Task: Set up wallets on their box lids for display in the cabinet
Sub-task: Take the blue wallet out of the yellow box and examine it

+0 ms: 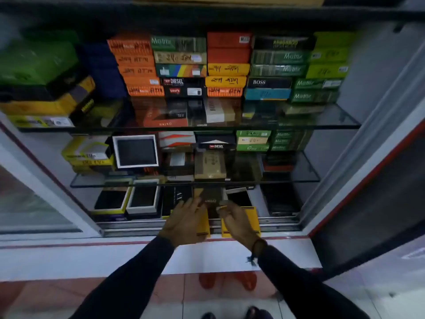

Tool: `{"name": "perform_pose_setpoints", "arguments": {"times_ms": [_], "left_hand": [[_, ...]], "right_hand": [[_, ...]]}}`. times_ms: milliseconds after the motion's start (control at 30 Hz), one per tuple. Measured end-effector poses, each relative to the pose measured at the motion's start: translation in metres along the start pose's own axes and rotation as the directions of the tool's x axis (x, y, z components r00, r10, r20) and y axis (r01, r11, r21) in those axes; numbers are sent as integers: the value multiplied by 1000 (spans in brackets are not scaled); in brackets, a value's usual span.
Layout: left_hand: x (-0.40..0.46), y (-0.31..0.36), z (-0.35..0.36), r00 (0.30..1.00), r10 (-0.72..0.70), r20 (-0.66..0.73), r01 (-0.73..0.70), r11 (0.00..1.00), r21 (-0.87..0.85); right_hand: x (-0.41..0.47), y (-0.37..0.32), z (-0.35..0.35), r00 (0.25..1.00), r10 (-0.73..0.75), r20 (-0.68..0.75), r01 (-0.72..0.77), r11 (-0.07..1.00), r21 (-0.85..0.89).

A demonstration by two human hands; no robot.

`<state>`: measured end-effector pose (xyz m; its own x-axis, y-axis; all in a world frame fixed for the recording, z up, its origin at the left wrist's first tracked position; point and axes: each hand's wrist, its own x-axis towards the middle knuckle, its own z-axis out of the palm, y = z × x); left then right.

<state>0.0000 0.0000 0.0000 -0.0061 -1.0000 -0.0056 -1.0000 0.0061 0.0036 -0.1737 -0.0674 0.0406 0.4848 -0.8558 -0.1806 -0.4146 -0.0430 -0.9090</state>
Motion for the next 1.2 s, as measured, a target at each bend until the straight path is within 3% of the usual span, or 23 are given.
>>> {"name": "perform_pose_setpoints", "arguments": {"times_ms": [100,233,400,567,700,833,1067,1200], "left_hand": [[15,-1,24,977,-106,183,112,994,-21],[33,0,33,964,-161,213,186,977,-101],[30,-20,13,975,-146,168,205,884,-421],[-2,-62,-9,967,-163,196,254,561,-788],[-42,-89,-11,953,-198,230,287,339,-896],[-63,-95,-5,919,-263,294,352,206,-913],[-69,-98,8,887,-285,363,420,171,-891],[-61,-80,25,876,-316,365,441,219,-870]], "right_hand": [[20,14,24,955,254,151,-279,944,179],[40,26,43,882,426,203,-456,879,136],[52,31,49,919,381,96,-377,924,-57],[55,27,43,953,290,-84,-302,926,-227],[58,29,33,963,263,-63,-271,927,-258],[56,33,28,975,207,-79,-221,916,-333],[49,32,28,980,177,-93,-198,929,-313],[50,29,35,980,181,-84,-198,930,-309]]}}
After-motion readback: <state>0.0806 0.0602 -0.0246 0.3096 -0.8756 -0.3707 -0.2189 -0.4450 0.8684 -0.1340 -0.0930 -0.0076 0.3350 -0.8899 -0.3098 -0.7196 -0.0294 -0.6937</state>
